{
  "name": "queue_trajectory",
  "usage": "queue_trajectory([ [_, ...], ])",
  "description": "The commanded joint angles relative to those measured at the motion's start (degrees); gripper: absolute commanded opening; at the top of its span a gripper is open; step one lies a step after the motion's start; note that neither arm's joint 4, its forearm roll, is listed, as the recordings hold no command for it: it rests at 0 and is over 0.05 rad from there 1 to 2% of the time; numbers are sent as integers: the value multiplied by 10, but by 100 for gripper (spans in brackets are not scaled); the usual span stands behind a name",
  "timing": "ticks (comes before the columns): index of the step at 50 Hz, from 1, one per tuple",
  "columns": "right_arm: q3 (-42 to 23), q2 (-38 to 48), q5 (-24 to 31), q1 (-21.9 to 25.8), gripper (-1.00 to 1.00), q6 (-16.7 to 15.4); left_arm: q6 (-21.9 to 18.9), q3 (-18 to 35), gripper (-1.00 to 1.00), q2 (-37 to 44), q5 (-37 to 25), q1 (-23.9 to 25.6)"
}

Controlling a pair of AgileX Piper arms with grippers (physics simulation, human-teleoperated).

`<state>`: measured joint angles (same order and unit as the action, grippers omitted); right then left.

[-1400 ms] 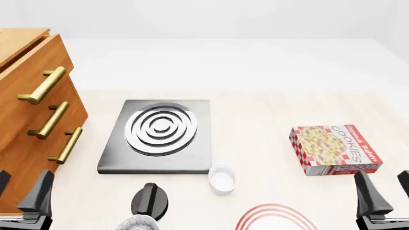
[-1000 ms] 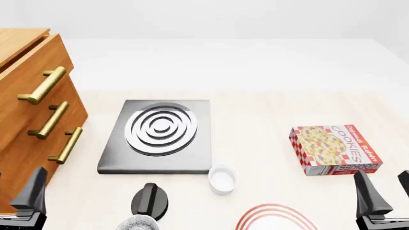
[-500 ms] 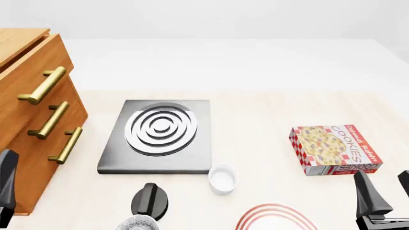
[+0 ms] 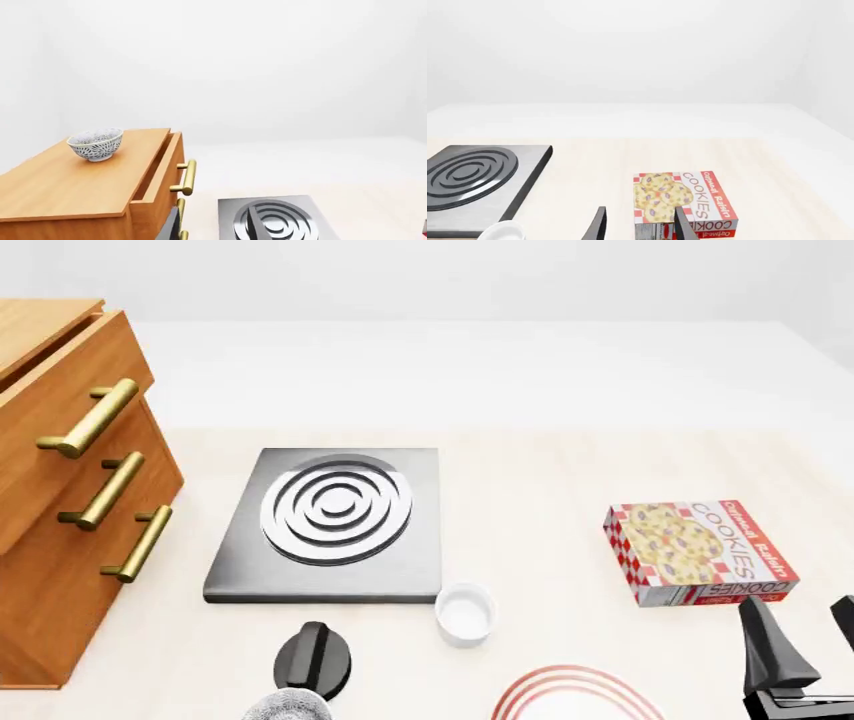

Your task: Pick the akita bowl on the wooden cabinet and place it on the plate.

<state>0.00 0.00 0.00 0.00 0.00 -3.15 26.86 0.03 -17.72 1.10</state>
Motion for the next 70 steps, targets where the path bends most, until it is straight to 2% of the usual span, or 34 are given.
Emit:
queue_trajectory([
  [1,0,0,0,0,100,0,1,61,100,0,-46,-7],
  [16,0,0,0,0,100,0,24,146,100,37,-88,-39],
  [37,0,0,0,0,100,0,45,206,100,84,-55,-120],
  [49,0,0,0,0,100,0,61,252,100,145,-48,-172],
  [58,0,0,0,0,100,0,103,284,100,217,-66,-220],
  [70,0,0,0,0,100,0,156,329,100,326,-74,-226],
])
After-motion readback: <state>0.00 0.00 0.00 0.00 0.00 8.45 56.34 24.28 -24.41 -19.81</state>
